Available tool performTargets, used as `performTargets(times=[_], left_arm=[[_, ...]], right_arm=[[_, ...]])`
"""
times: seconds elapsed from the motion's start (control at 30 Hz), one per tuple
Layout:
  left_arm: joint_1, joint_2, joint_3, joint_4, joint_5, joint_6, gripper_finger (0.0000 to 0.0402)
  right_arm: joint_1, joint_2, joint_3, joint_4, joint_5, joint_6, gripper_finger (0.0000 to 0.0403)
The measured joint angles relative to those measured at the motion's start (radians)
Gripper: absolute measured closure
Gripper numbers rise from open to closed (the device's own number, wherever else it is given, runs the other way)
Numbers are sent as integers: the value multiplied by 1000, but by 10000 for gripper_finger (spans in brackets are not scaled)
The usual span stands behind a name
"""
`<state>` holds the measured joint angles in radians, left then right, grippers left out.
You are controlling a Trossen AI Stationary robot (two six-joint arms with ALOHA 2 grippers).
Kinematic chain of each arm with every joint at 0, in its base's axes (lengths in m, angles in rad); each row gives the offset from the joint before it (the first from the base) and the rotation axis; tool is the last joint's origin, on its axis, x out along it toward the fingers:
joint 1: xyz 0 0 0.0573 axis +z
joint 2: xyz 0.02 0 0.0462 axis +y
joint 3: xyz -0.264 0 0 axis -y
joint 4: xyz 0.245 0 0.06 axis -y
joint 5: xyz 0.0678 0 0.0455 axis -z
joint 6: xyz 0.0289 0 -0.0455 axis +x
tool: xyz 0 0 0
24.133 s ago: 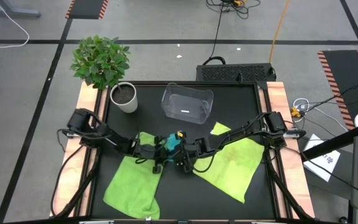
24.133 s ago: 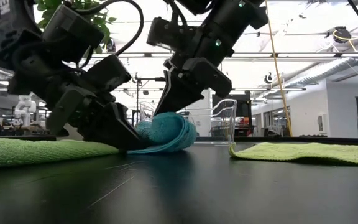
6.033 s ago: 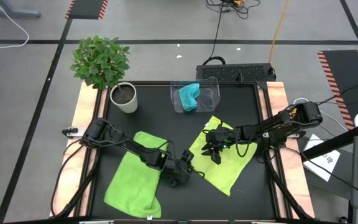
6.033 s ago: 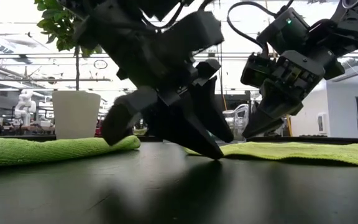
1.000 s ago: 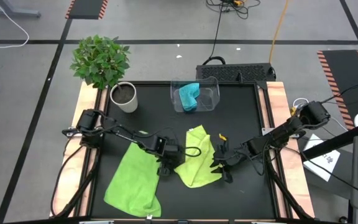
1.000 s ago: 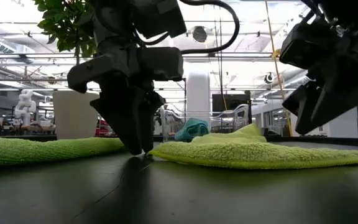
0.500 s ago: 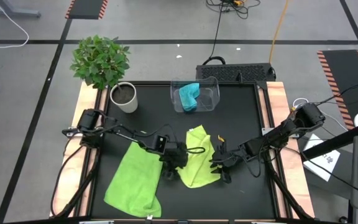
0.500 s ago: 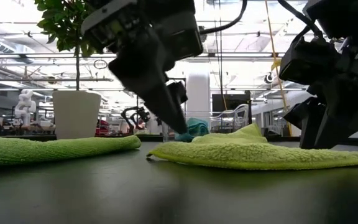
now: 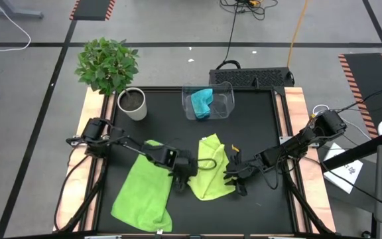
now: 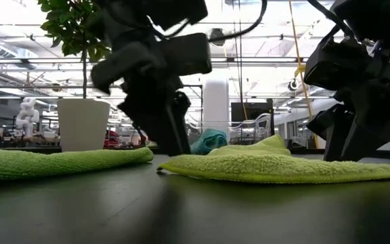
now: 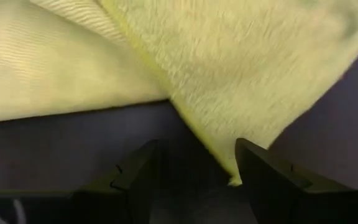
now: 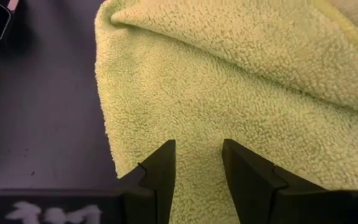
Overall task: Fold microfiber towels
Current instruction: Fold the light green microfiber cloth
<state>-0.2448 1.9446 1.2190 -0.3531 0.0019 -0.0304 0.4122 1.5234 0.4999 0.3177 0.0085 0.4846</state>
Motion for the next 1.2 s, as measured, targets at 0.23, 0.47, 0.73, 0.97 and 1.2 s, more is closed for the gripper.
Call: performTargets(times=[0.23, 0.47, 0.73, 0.97, 1.2], left_arm=[[-125, 0, 0, -10, -304, 130, 188], [-208, 0, 0, -14, -391, 160, 188], [-271, 2, 0, 5, -457, 144, 188], [-288, 71, -44, 113, -537, 184, 188], [-276, 106, -62, 199, -645, 199, 188]], right_arm=[[-1, 0, 0, 0, 49, -15, 277], [0, 0, 0, 6, 79, -16, 277], [-10, 0, 0, 7, 125, -8, 277], [-19, 0, 0, 3, 126, 1, 277], [-20, 0, 0, 6, 126, 1, 277]])
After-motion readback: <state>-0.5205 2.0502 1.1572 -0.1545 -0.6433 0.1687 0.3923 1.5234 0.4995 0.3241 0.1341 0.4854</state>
